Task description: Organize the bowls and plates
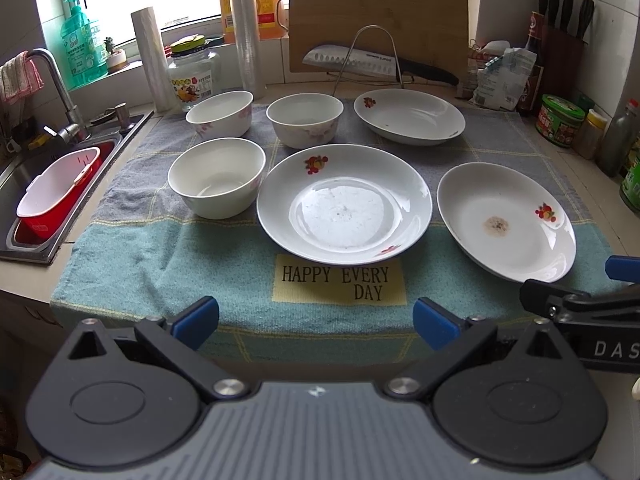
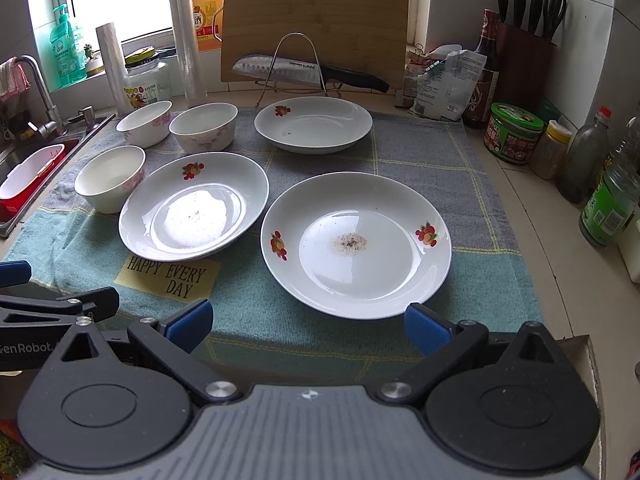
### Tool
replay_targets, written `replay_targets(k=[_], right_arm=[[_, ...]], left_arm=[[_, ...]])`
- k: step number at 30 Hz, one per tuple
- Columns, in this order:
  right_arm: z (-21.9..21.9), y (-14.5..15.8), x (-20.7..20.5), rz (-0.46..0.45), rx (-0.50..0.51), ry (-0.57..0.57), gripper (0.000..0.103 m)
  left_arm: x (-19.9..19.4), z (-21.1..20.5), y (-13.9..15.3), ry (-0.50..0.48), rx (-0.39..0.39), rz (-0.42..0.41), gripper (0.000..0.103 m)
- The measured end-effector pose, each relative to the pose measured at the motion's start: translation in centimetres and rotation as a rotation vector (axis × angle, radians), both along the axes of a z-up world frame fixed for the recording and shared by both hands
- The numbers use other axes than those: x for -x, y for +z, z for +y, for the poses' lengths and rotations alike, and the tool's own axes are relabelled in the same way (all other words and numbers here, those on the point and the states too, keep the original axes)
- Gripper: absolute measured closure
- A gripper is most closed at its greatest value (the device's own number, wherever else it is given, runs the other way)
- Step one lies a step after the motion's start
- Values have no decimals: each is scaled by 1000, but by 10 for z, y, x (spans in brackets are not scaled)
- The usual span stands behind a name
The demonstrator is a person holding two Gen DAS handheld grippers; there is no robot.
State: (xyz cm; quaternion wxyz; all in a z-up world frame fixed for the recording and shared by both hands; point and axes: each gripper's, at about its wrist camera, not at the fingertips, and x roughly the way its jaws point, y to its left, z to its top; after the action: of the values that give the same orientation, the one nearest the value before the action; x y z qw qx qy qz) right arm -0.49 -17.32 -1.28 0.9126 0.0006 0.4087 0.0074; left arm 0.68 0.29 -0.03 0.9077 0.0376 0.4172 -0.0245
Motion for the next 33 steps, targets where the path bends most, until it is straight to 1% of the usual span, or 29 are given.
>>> replay_targets(k=[33], right_arm=[[-1,0,-7,-6,11,-1,0]], left_arm=[[-8,-5,-1,-11,-9,-1,1]])
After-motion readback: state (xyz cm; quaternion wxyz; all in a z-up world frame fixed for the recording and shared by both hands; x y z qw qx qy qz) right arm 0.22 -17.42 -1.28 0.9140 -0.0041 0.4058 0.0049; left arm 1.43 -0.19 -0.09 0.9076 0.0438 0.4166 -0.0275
